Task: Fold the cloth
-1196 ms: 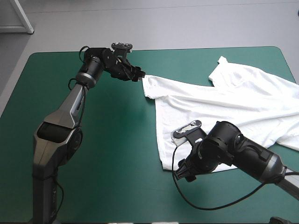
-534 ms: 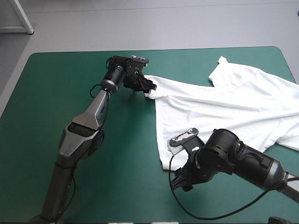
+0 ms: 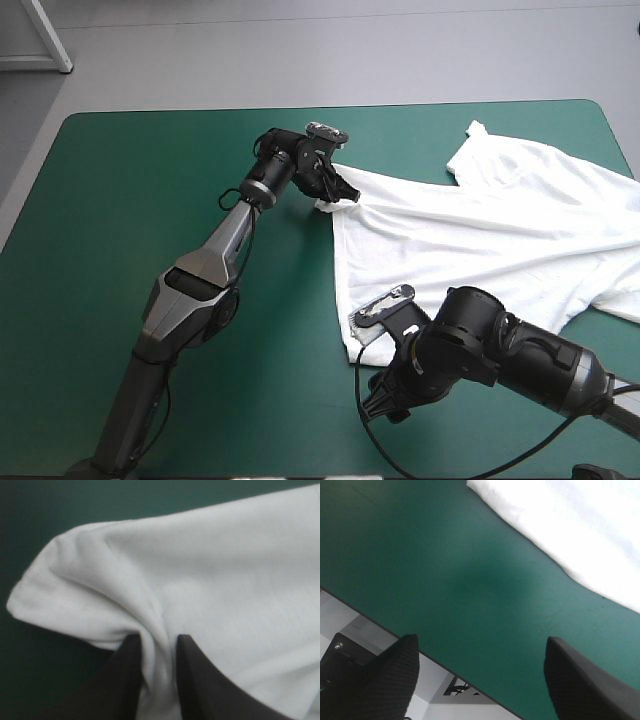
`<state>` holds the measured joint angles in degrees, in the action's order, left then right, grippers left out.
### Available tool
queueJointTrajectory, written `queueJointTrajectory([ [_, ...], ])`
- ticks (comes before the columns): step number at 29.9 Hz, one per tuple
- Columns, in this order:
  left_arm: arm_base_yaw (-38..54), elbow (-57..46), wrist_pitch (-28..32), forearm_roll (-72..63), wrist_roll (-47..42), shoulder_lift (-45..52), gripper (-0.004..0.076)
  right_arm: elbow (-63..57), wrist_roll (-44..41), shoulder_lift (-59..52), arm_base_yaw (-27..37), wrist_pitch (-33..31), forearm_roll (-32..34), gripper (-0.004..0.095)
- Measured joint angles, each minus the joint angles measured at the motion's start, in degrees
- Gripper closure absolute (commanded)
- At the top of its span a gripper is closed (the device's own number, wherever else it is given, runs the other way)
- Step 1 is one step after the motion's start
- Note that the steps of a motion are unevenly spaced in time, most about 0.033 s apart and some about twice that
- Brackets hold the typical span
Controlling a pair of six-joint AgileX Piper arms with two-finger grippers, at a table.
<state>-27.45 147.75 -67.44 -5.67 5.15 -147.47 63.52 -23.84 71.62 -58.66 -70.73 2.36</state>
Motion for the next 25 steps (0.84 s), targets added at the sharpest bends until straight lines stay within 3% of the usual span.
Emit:
queueJointTrajectory([
  [2,-0.06,0.10,0.12,1.36,0.00,-0.18,0.0733,0.00,0.39,0.00,0.00,0.00,1.01,0.0256],
  [14,-0.64,6.80,-3.39,4.75,0.05,-1.34,0.0730,0.00,3.29,4.92,0.00,2.63,3.98,0.0256],
  [25,1.36,8.66,-4.17,2.42,0.05,-0.83,0.0733,0.00,9.01,17.01,0.43,15.18,5.93,0.0258],
])
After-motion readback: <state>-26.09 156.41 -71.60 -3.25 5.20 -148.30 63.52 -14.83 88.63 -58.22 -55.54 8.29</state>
